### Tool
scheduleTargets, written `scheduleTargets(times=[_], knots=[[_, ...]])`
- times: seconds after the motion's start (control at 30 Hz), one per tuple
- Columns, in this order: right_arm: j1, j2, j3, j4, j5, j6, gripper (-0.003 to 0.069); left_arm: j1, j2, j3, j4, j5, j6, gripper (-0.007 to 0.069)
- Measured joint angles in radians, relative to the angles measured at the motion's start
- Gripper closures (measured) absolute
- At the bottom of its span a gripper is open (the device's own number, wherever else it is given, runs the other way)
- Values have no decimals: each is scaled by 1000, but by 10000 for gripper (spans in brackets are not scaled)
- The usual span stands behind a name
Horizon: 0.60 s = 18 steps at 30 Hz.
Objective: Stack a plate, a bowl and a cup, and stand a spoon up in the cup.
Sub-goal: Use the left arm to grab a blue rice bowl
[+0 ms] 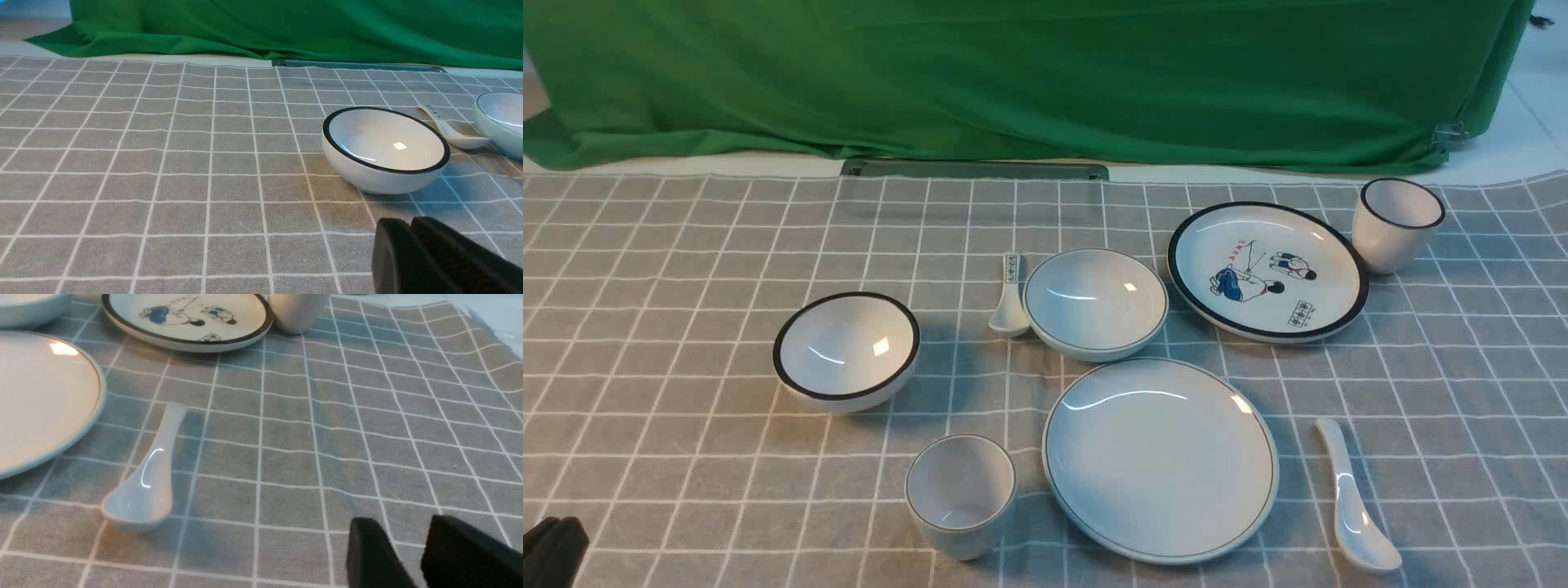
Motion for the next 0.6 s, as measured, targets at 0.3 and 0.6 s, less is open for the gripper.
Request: scheduleTargets(times=[0.3,0.6], knots=[[0,0,0,0,0,0,417,0,0,0,0,0,0,607],[0,0,0,0,0,0,417,0,0,0,9,0,0,607]])
